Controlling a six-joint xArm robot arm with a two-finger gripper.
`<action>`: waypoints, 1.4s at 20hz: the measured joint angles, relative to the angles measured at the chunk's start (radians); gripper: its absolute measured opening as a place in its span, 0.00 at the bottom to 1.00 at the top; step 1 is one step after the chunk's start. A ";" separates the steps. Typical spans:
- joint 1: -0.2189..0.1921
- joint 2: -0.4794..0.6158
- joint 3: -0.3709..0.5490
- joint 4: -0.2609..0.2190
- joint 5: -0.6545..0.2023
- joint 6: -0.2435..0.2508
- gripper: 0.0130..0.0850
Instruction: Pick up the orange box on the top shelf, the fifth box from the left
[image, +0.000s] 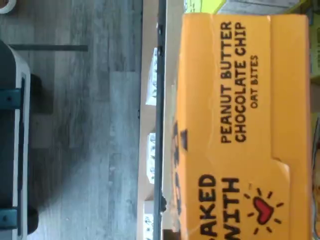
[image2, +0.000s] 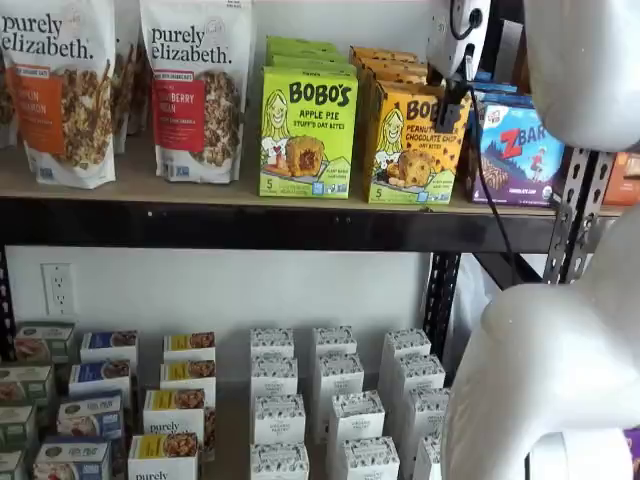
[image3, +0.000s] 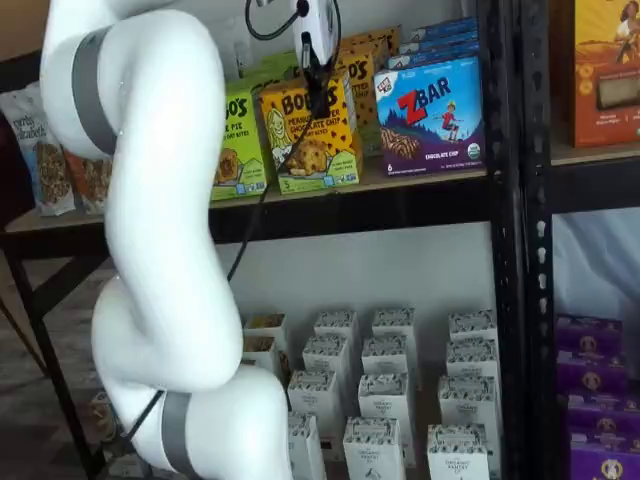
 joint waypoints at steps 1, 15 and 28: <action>-0.001 -0.002 0.002 0.003 -0.003 0.000 0.44; -0.003 -0.002 -0.007 0.015 0.007 0.000 0.06; 0.018 -0.032 -0.025 -0.003 0.054 0.021 0.06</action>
